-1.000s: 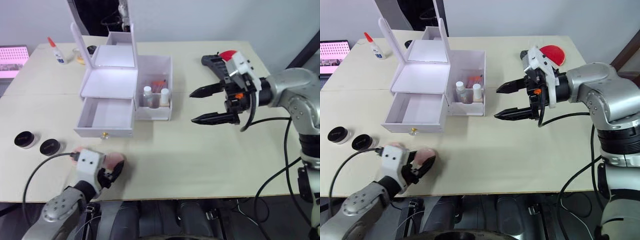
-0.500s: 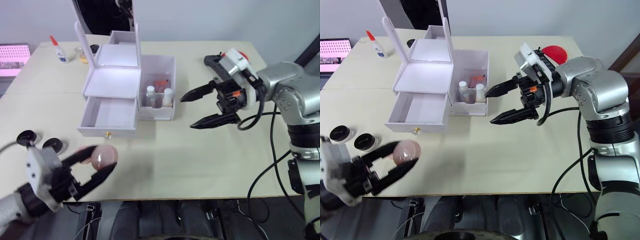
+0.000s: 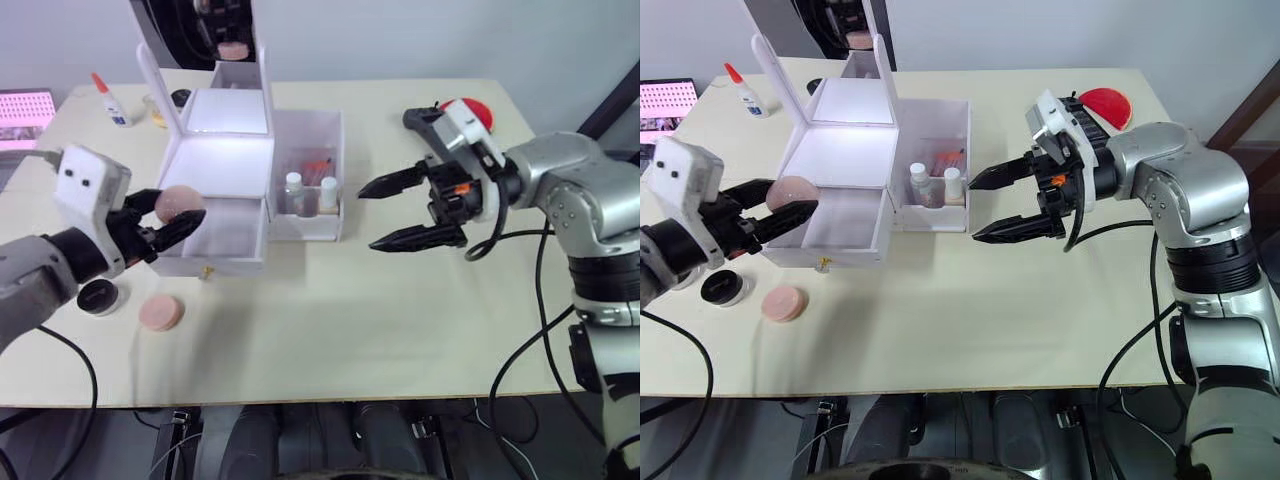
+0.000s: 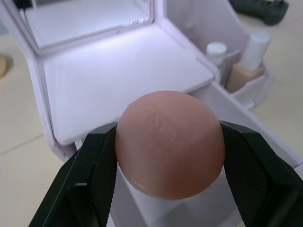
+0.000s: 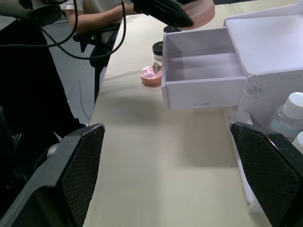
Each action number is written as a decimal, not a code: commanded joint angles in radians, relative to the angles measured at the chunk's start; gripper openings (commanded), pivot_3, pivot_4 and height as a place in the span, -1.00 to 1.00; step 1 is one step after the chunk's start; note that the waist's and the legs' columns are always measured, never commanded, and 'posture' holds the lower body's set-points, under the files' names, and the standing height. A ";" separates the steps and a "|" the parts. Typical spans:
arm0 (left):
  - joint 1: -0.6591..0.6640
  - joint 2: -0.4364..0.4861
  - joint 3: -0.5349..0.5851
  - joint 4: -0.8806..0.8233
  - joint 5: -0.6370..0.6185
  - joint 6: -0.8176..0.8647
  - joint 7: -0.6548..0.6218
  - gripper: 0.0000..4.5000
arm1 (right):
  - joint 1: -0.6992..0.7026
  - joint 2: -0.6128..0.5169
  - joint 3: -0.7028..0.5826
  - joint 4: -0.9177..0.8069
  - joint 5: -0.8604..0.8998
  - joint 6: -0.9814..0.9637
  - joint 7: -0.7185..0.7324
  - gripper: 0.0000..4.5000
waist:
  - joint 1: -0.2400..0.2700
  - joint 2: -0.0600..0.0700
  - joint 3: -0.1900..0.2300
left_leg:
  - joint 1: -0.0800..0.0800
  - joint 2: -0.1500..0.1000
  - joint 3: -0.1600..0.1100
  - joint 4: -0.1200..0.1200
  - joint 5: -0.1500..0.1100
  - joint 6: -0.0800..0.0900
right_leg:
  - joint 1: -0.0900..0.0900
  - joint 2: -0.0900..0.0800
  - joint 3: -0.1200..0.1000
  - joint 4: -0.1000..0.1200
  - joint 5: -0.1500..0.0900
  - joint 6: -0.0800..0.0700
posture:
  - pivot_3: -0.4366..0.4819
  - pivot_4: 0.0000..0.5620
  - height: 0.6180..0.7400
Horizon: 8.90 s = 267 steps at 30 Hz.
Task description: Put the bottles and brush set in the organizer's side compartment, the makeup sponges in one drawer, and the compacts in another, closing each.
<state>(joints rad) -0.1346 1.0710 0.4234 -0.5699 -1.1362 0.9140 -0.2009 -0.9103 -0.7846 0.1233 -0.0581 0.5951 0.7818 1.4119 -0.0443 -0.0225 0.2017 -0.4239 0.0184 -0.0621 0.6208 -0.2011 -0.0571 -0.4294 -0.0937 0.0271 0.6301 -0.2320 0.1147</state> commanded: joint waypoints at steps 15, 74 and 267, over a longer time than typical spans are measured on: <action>-0.027 -0.087 -0.049 -0.033 0.120 0.066 0.033 0.18 | 0.002 -0.021 -0.052 -0.053 0.029 0.008 -0.039 1.00 | 0.003 0.000 0.000 | -0.001 0.000 0.000 0.002 0.000 0.000 | 0.001 0.000 0.000 0.000 0.000 -0.001 | -0.05 -0.47 1.00; -0.320 -0.044 -0.231 0.196 0.283 0.129 -0.417 -0.97 | 0.099 -0.034 -0.149 0.011 -0.046 -0.115 -0.108 1.00 | 0.002 0.000 0.000 | 0.000 0.000 0.000 0.005 0.000 0.000 | 0.002 0.000 0.000 0.002 0.001 0.000 | -0.05 -0.47 1.00; -0.463 -0.056 -0.388 0.434 0.598 -0.192 -0.892 0.98 | 0.019 -0.095 -0.168 -0.065 0.040 -0.018 -0.130 1.00 | 0.002 0.000 0.000 | -0.002 0.008 0.001 0.004 0.000 0.000 | -0.001 0.007 0.000 0.001 0.003 -0.003 | -0.05 -0.47 1.00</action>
<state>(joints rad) -0.5700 1.0059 -0.0119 -0.1248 -0.5348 0.7308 -1.0877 -0.8608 -0.8782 -0.0184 -0.0961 0.6138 0.7691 1.2838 -0.0423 -0.0229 0.2012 -0.4256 0.0266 -0.0613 0.6250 -0.2010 -0.0570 -0.4301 -0.0863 0.0267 0.6307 -0.2294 0.1113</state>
